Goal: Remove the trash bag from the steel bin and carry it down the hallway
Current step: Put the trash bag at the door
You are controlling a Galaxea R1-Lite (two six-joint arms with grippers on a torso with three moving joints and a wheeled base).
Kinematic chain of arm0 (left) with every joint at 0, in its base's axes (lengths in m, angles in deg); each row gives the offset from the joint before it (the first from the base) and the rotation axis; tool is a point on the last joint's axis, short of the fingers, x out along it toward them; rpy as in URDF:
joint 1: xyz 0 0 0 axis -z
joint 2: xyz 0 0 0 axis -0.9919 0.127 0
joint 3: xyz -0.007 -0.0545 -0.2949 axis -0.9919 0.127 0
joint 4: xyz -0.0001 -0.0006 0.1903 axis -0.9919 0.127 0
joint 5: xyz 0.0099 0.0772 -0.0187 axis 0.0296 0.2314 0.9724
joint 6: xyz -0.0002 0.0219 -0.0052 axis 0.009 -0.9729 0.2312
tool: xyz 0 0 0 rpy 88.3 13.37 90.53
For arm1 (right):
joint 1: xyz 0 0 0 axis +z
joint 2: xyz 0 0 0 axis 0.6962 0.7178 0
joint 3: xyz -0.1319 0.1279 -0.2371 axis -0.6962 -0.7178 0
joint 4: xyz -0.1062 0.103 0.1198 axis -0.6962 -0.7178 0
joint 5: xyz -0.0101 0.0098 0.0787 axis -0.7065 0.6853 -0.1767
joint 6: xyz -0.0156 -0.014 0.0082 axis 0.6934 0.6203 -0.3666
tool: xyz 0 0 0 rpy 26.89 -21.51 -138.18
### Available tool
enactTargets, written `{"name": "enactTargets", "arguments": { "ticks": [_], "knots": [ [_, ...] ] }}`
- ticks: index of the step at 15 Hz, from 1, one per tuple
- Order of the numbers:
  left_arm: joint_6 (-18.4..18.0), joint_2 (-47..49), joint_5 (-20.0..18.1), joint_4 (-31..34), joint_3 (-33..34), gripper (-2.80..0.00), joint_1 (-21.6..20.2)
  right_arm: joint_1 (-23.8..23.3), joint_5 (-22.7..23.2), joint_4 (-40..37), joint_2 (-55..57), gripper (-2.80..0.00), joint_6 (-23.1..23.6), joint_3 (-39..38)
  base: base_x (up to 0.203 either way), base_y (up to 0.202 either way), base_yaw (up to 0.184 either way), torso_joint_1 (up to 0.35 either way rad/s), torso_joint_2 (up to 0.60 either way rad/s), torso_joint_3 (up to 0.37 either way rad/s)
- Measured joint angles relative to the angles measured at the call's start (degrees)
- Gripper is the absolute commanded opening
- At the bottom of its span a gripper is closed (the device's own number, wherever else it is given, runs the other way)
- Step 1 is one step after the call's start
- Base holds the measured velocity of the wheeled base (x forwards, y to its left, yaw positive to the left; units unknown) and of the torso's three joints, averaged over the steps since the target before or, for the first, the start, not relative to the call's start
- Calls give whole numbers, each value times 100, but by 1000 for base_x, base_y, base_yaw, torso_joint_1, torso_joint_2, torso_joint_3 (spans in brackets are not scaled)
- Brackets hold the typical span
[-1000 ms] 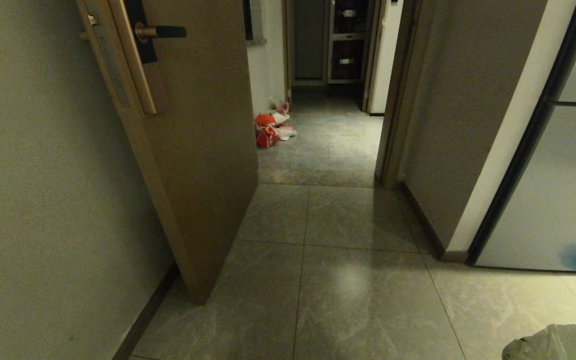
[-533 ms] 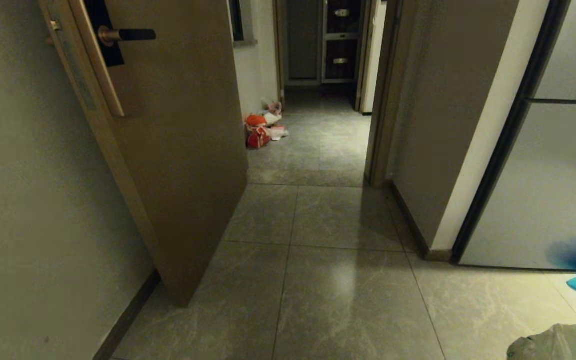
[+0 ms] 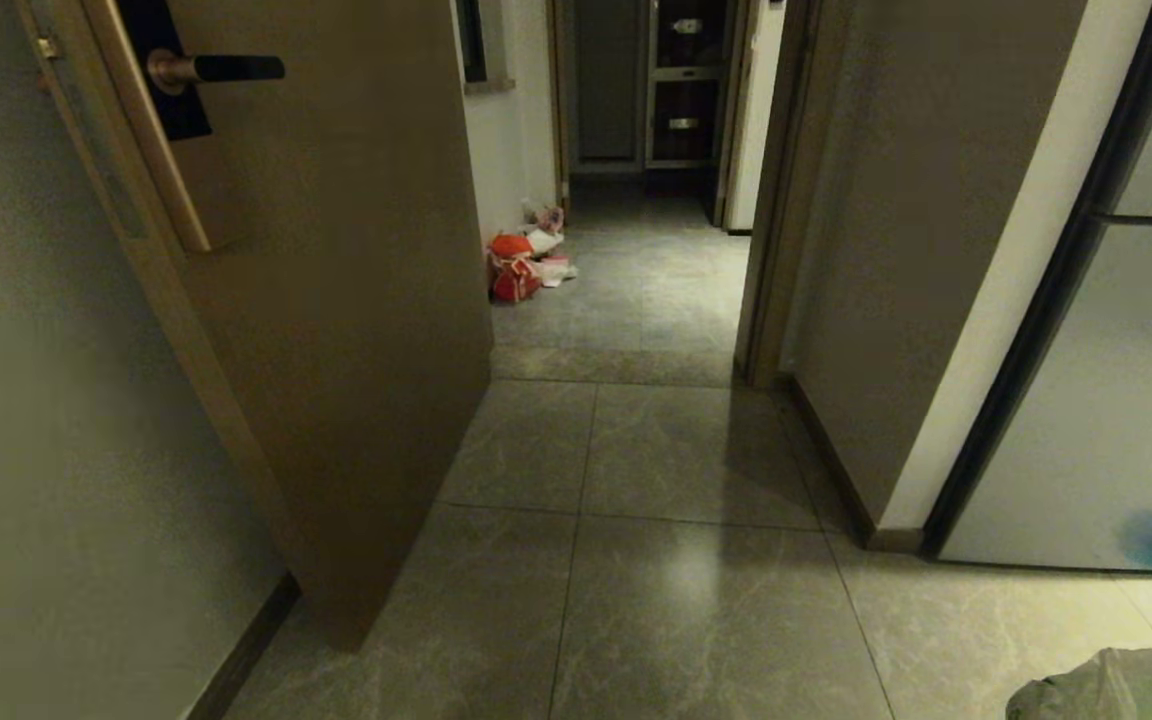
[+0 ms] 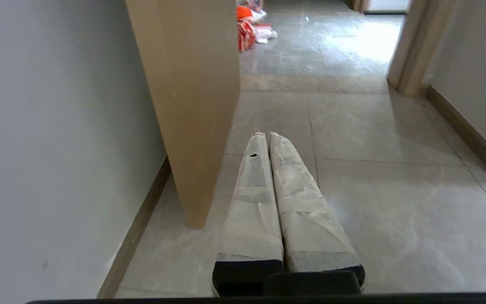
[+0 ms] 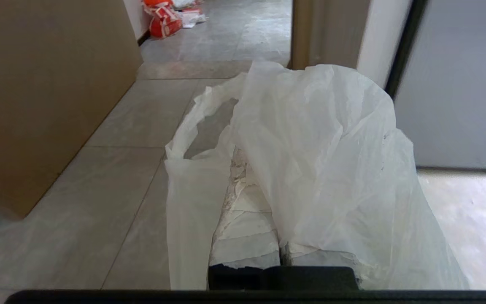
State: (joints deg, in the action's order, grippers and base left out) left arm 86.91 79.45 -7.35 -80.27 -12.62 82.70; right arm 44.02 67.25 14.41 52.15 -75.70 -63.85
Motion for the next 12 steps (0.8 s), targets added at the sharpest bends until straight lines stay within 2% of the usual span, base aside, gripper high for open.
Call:
{"name": "enactTargets", "arguments": {
  "ticks": [12],
  "knots": [
    [7,0,-2,2,0,-280,0,4,0,5,0,-280,0,1,192,0,1,2,0,1]
  ]
}}
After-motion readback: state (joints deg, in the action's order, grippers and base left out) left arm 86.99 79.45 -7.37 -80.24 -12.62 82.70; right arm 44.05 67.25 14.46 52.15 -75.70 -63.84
